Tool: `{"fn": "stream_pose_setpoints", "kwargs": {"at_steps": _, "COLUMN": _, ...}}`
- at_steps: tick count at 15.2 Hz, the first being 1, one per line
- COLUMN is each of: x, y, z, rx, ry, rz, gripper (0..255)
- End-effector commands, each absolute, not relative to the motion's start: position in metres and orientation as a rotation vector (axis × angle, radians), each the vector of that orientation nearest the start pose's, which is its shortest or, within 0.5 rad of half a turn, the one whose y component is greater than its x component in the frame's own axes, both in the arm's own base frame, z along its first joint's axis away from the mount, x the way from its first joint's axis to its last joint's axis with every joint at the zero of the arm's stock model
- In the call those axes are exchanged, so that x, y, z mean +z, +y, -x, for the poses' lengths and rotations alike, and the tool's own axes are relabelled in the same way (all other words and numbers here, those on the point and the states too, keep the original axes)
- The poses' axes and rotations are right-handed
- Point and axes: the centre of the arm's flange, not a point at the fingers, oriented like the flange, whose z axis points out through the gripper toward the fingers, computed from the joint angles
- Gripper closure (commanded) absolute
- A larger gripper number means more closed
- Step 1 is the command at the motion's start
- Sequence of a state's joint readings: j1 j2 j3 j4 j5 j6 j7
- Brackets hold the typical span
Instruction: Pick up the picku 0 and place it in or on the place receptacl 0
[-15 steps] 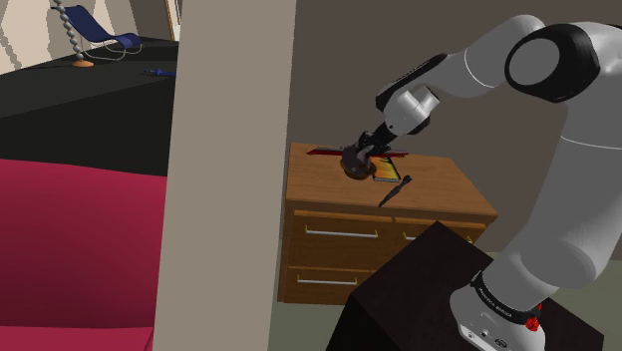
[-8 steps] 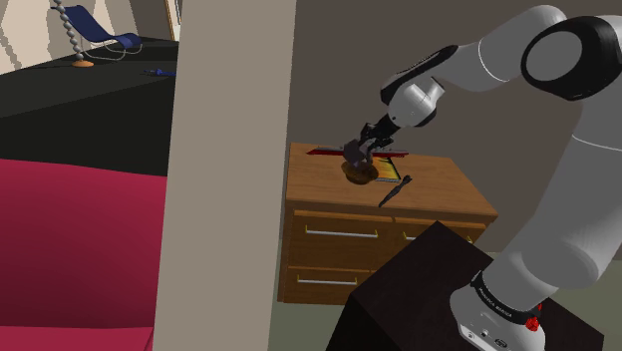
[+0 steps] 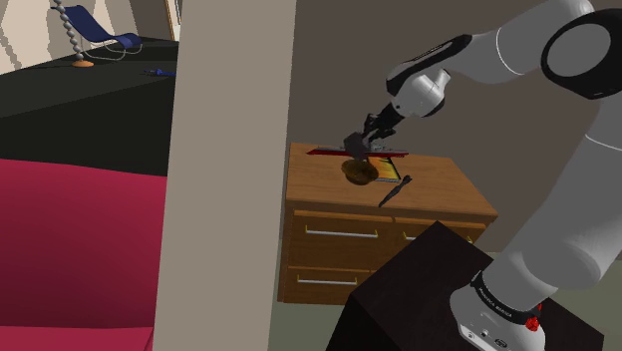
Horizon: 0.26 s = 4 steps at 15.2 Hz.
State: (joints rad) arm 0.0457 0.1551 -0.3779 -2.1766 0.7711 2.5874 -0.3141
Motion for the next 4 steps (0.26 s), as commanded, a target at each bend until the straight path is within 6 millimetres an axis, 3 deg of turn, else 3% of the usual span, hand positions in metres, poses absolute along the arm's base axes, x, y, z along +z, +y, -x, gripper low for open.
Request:
{"fn": "stream_pose_setpoints", "kwargs": {"at_steps": 1, "x": 0.361, "y": -0.197, "z": -0.539, "rx": -0.548, "ry": 0.839, "rz": 2.637, "gripper": 255}}
{"fn": "stream_pose_setpoints", "kwargs": {"at_steps": 4, "x": 0.376, "y": -0.197, "z": -0.539, "rx": -0.548, "ry": 0.839, "rz": 2.637, "gripper": 255}}
